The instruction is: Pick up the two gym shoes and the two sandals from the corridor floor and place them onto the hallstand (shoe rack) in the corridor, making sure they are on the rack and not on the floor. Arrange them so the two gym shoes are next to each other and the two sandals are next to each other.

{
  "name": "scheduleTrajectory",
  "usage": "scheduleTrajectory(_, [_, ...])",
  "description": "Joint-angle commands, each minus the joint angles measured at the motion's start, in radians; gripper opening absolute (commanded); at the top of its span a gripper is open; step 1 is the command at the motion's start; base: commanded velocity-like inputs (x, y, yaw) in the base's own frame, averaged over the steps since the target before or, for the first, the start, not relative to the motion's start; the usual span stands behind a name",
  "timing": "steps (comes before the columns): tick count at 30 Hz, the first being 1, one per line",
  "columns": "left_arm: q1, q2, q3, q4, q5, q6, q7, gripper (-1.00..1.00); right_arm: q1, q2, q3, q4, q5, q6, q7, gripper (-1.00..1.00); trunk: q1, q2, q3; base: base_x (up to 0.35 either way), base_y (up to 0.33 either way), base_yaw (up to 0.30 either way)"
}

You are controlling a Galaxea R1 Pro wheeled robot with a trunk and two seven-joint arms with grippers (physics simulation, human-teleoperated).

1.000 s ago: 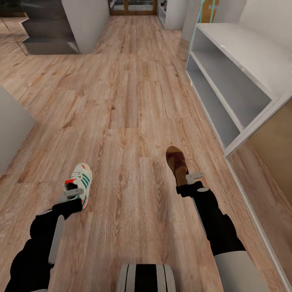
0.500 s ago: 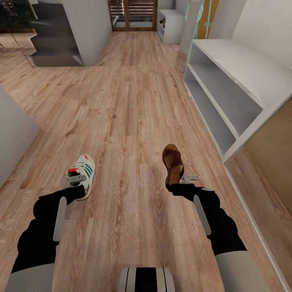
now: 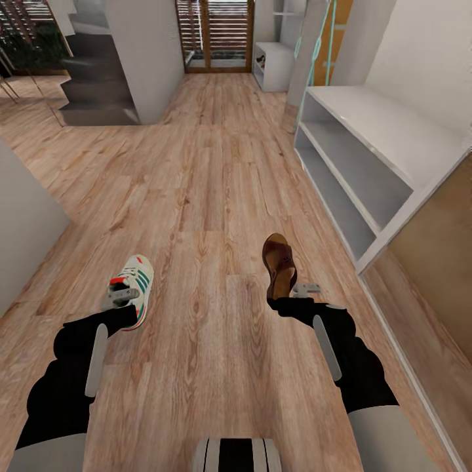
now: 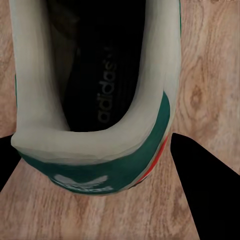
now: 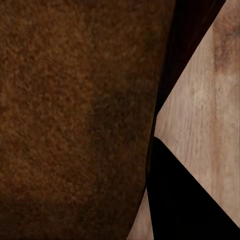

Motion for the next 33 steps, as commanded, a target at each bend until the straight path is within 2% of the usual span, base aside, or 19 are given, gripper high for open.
scheduleTrajectory(1, [0.001,0.000,0.000,0.000,0.000,0.000,0.000,-1.00,0.000,0.000,0.000,0.000,-0.003,0.000,-0.003,-1.00,0.000,0.000,0.004,0.000,0.000,0.000])
scheduleTrajectory(8, [0.006,0.000,0.000,0.000,-0.002,0.000,0.000,-1.00,0.000,0.000,0.001,0.000,-0.003,0.000,-0.004,-1.00,-0.004,0.002,0.033,0.000,0.000,0.000])
scheduleTrajectory(20, [0.006,0.000,0.000,0.000,-0.002,0.000,-0.001,-1.00,0.000,0.001,0.002,0.002,-0.003,0.000,-0.005,-1.00,-0.009,0.005,0.096,0.000,0.000,0.000])
scheduleTrajectory(33, [0.006,0.000,0.000,0.001,-0.002,0.000,-0.001,-1.00,0.000,0.002,0.002,0.002,-0.003,0.000,-0.004,-1.00,-0.059,0.096,0.149,0.000,0.000,0.000])
